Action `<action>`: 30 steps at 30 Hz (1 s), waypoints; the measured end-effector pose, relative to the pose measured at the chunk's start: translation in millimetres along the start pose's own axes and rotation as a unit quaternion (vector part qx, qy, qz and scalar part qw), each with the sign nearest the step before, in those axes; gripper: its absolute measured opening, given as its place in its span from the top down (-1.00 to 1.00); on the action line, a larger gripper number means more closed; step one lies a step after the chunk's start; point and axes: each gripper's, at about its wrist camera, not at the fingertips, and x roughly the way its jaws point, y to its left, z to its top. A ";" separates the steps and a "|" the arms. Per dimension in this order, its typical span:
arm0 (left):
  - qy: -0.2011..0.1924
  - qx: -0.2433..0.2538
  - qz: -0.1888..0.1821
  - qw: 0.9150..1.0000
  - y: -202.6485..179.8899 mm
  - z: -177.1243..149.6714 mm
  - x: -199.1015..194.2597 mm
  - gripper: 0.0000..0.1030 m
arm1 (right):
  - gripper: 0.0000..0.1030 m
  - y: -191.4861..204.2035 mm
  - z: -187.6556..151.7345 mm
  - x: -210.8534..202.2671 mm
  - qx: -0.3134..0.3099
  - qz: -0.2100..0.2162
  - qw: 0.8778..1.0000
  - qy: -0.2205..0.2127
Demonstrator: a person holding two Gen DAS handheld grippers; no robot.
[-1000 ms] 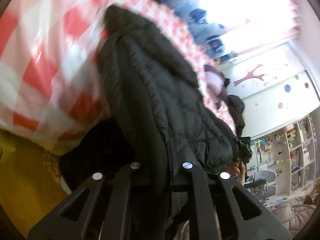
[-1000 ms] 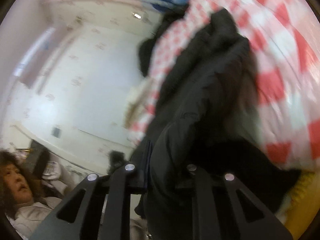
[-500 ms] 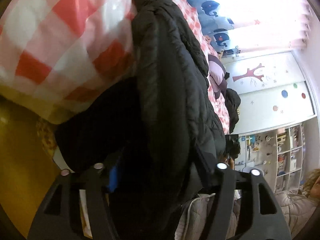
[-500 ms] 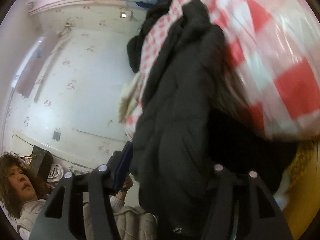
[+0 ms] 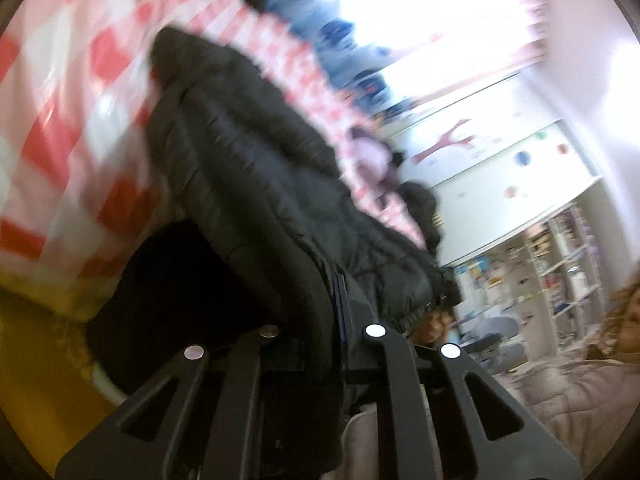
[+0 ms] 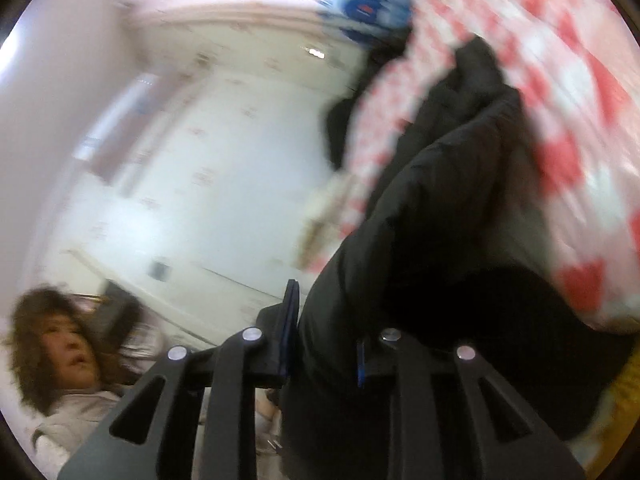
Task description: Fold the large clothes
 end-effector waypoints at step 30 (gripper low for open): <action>-0.171 -0.019 -0.052 0.984 -13.4 182.6 4.9 0.82 | 0.54 11.6 141.9 36.4 -0.028 0.113 0.987 -0.109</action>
